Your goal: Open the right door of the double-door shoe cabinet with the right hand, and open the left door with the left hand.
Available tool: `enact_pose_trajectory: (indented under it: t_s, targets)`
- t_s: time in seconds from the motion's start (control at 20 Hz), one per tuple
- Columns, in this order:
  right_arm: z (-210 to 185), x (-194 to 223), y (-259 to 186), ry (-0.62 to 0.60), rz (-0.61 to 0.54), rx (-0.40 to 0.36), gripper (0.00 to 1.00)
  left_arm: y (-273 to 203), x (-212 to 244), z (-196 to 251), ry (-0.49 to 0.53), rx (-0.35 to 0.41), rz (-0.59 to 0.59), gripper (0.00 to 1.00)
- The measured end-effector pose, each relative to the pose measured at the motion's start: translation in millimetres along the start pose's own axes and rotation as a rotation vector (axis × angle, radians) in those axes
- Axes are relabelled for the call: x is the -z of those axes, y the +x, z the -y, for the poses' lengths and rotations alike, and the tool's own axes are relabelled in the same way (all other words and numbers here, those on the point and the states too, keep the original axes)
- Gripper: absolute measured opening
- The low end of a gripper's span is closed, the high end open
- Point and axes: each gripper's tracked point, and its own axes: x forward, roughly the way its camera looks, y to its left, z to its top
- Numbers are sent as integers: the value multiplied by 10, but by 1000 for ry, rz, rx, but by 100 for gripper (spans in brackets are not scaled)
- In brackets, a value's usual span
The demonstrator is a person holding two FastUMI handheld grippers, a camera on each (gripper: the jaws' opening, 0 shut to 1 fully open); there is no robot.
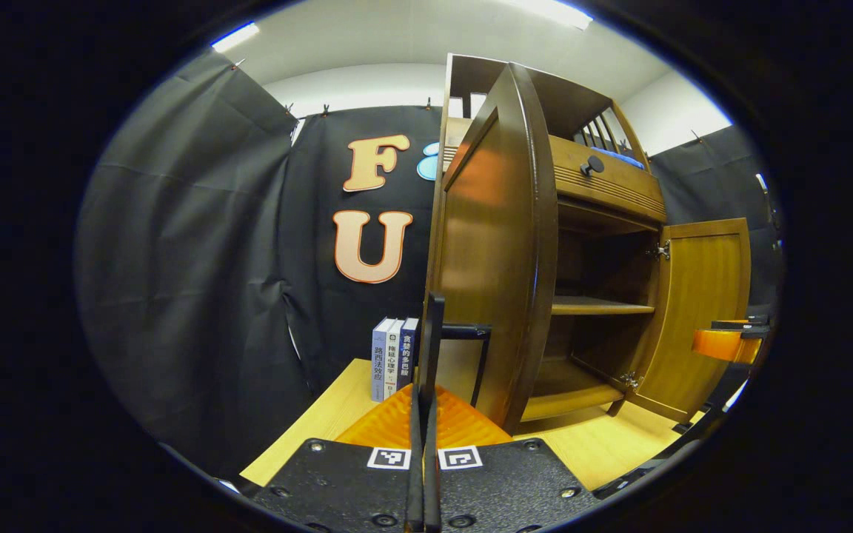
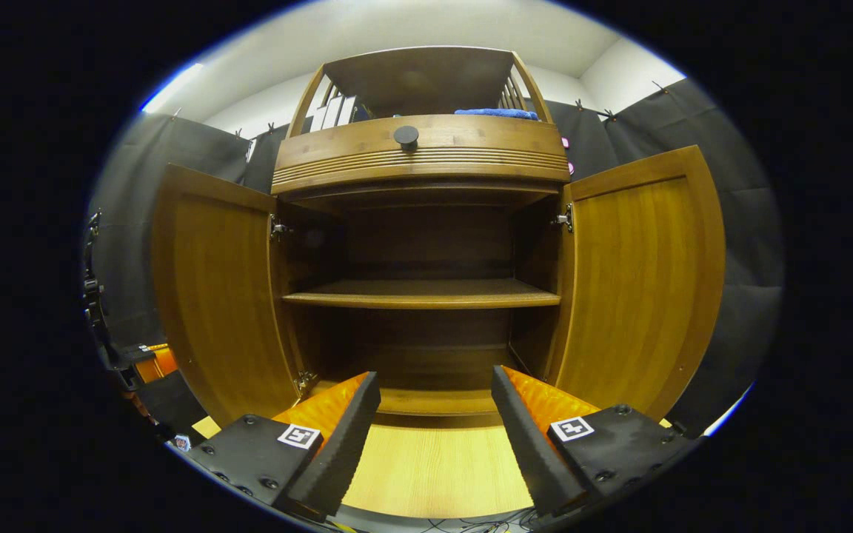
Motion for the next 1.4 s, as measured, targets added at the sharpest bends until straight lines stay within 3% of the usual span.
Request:
enact_pose_trajectory:
  t_s: [0.35, 0.4, 0.6, 0.65, 0.8, 0.85, 0.9, 1.1, 1.4]
  targets:
    - [-145, 16, 3, -2, 4, 17, 89, -3, -1, -142, 14, 27, 4, 2]
    - [-142, 14, 6, -2, 5, 20, 100, -2, -8, -174, 15, 27, 3, 0]
    - [-168, 24, 19, -4, 4, 24, 93, -4, -16, -304, 26, 17, 8, 0]
    - [-169, 32, 11, -6, 3, 23, 98, 12, -10, -314, 34, 20, 7, 0]
    - [-184, 35, 36, -5, 2, 20, 98, 26, -9, -362, 28, 28, 7, 0]
    - [-188, 33, 37, -5, 1, 18, 93, 26, -5, -376, 17, 30, 8, 0]
    - [-192, 28, 42, -5, 0, 15, 98, 21, -10, -391, 7, 34, 7, 0]
    - [-185, 5, 38, -12, 4, 6, 100, 27, -11, -456, -18, 53, 3, 0]
    - [-121, -35, -3, -13, 9, 2, 98, 45, -11, -503, -22, 68, -6, 1]
